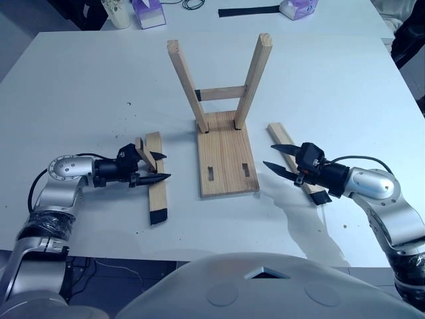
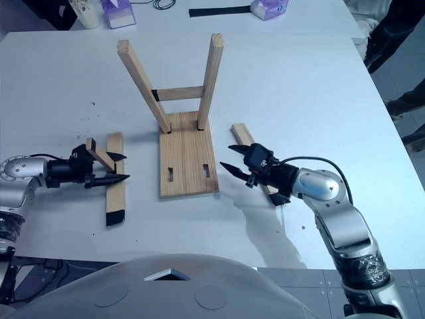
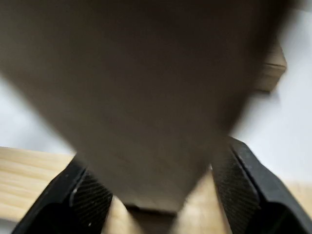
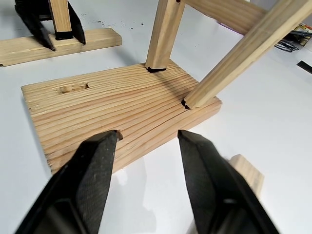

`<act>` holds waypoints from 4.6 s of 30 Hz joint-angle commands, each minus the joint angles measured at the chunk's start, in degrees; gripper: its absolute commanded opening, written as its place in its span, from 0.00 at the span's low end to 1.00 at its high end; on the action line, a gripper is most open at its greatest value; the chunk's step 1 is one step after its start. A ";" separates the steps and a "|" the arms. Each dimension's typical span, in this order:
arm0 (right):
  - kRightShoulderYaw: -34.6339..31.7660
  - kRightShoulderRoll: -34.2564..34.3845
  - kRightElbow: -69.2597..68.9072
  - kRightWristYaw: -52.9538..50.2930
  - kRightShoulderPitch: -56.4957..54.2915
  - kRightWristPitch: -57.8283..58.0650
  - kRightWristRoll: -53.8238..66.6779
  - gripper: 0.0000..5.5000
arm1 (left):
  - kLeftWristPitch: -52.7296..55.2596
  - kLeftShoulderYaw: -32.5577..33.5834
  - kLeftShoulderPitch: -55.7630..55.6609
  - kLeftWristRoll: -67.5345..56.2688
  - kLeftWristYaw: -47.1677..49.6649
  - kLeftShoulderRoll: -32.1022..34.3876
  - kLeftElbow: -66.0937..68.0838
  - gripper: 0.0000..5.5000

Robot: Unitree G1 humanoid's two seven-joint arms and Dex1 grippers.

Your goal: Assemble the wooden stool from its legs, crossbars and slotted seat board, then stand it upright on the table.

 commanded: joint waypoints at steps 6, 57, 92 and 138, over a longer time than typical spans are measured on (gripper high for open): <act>-0.84 -0.94 1.71 1.31 -2.79 -1.17 0.36 0.41 | 6.36 8.77 2.22 -6.08 5.66 -2.76 -11.34 0.56; -0.06 -1.51 2.52 1.27 -3.26 -2.76 -0.07 0.41 | 37.56 21.92 -4.76 -24.50 10.34 -2.23 -25.89 0.44; -2.71 1.88 -7.59 -8.31 10.43 -0.80 -0.86 0.41 | 52.34 26.62 39.86 -25.28 21.32 4.15 -62.11 0.44; 0.50 2.06 -7.04 -7.35 9.02 -0.37 -2.31 0.41 | 63.99 22.06 43.53 -14.67 55.61 -14.89 -67.91 0.63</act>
